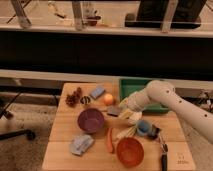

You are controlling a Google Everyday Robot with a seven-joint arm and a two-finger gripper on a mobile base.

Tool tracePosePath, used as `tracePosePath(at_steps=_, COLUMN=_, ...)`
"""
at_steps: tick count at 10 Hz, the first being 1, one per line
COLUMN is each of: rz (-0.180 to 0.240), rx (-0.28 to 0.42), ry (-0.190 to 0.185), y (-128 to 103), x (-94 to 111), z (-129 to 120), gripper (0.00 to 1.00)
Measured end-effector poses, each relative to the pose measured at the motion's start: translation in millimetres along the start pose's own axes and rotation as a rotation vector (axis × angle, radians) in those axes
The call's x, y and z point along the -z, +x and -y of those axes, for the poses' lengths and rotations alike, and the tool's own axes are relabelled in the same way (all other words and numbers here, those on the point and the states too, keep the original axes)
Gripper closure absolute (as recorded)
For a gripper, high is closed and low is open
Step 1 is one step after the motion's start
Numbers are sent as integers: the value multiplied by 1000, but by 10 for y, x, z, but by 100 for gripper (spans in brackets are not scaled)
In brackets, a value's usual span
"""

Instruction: Place eraser in plastic cup

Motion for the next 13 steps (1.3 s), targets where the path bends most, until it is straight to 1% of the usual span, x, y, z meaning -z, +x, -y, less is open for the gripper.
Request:
tracePosePath(at_steps=4, rz=0, rx=-18, ry=8, y=160, x=115, z=-19, gripper=100)
tracePosePath(at_steps=7, rz=12, rx=-31, ry=9, y=293, x=202, z=-41, gripper=100)
tracePosePath(at_steps=13, rz=20, rx=-37, ry=5, y=553, x=394, z=-200, gripper=100)
